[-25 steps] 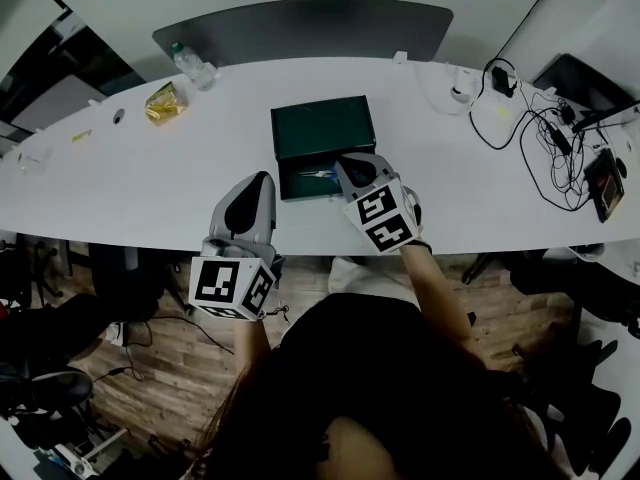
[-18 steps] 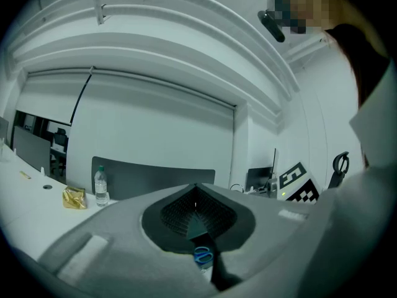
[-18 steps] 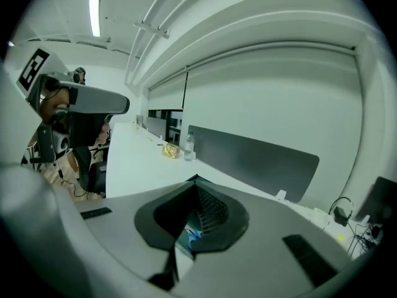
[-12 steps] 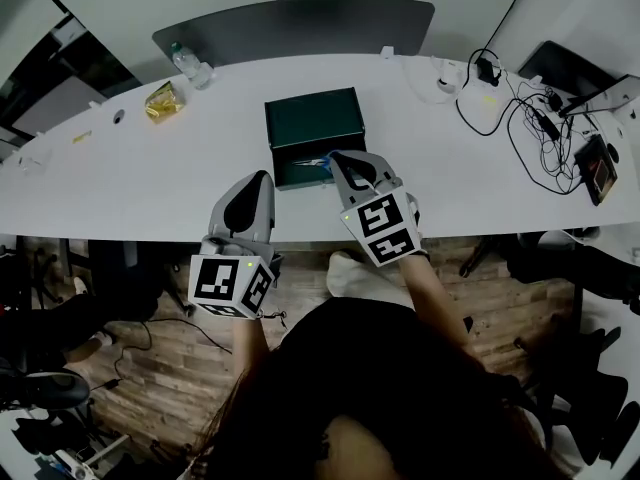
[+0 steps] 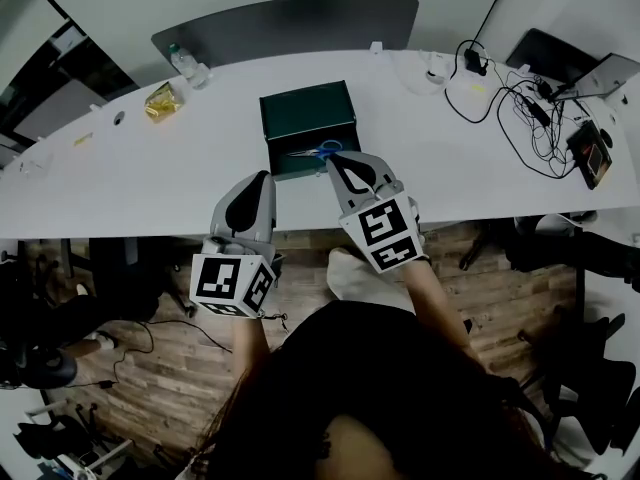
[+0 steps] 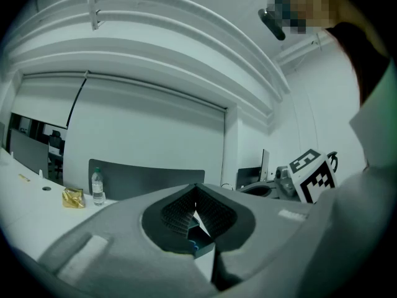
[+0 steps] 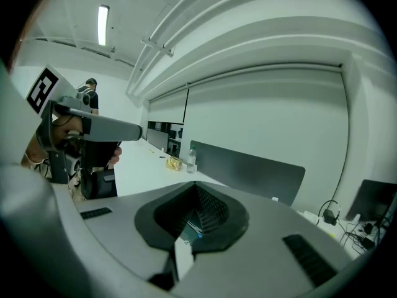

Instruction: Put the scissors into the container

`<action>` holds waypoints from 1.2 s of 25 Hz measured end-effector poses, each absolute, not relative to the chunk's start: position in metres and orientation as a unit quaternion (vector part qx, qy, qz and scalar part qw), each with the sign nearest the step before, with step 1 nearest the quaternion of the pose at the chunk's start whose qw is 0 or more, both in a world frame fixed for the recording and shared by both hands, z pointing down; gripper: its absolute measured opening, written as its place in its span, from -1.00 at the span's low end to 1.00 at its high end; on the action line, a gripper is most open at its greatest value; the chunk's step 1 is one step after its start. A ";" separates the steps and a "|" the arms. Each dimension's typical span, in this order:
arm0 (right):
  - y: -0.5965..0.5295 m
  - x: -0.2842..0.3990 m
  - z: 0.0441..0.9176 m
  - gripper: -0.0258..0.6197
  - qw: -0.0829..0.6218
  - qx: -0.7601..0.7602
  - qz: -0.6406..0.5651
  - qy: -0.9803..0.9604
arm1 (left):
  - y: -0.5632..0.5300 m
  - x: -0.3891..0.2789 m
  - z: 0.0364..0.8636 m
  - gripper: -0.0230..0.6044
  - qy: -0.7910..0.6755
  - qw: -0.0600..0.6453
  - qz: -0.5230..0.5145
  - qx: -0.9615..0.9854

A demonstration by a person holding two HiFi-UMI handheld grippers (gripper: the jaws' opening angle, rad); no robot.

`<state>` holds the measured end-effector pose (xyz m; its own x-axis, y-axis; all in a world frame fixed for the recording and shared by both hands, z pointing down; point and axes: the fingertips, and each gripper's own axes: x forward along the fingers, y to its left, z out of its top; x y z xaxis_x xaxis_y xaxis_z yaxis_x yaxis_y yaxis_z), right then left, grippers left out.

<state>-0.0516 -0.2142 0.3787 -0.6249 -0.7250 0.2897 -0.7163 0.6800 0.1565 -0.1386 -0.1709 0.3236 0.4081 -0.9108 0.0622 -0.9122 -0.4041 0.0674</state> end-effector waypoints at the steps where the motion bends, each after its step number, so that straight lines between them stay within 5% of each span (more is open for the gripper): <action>1: -0.210 -0.051 0.377 -0.90 0.166 0.401 -0.016 -0.901 | -0.168 -0.137 0.323 -0.89 -0.543 0.045 0.008 0.838; 30: -0.100 -0.017 0.344 -0.90 0.132 0.422 -0.045 -0.896 | -0.068 -0.109 0.314 -0.89 -0.539 0.026 0.007 0.842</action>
<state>-0.0167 -0.0997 0.3444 -0.6097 -0.7673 0.1989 -0.7437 0.6405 0.1915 -0.1088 -0.0678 0.3138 0.4193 -0.9070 0.0395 -0.9077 -0.4180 0.0362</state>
